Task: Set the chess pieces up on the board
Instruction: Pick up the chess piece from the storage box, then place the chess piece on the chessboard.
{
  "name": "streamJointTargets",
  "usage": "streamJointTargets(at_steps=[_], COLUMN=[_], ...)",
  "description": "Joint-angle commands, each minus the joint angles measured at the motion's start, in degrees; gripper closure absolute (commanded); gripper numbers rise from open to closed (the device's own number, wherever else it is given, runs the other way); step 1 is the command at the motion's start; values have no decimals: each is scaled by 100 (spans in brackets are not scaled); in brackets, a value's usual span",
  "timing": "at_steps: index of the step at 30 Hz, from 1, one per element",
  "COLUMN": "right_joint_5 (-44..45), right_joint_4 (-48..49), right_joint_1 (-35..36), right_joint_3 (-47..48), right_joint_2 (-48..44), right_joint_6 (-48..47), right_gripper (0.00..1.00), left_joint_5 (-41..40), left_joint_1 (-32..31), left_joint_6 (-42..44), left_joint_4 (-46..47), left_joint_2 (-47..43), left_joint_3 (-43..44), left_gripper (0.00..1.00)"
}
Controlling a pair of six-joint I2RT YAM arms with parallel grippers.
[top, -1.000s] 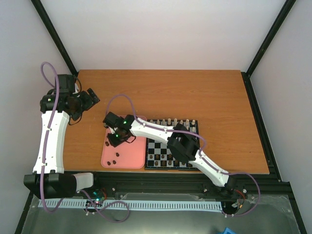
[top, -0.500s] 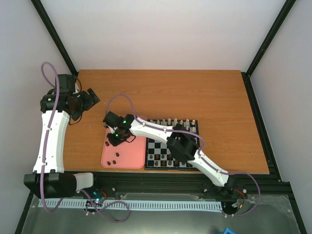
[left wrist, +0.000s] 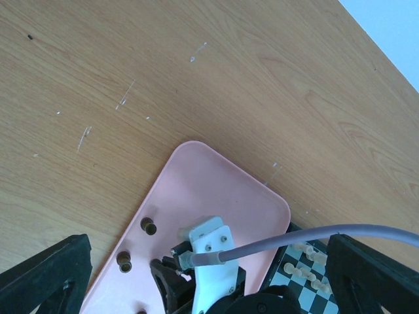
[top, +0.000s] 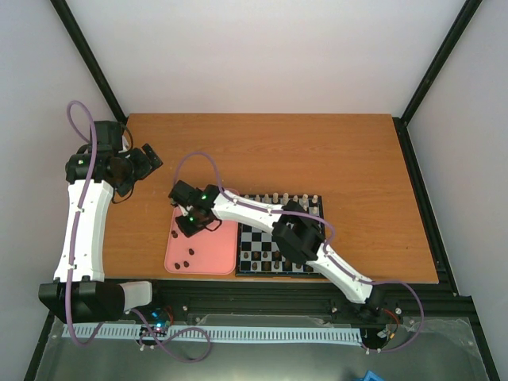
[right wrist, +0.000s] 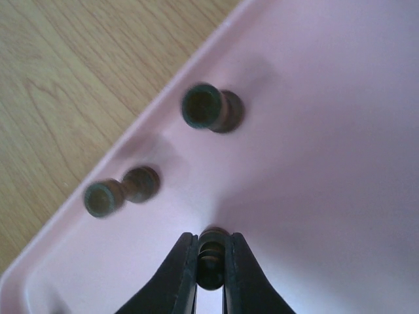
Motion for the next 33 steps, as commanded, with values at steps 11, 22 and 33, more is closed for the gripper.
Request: streamJointTargets(at_steps=[11, 22, 33], right_joint_5=[1433, 1528, 1267], right_joint_4=[382, 172, 489], right_joint_1=[-532, -1039, -1040], right_joint_3=[-4171, -7077, -7781], right_joint_2=[-3831, -6086, -6274], right_joint_6=[806, 1567, 1708], right_gripper=[97, 97, 97], left_joint_5=[73, 57, -41], left_joint_1=[23, 25, 26], left_joint_6=[74, 64, 68], left_joint_4=[63, 64, 87], left_joint_2=[-41, 49, 70], left_joint_3=[177, 176, 121], left_gripper=[0, 0, 0])
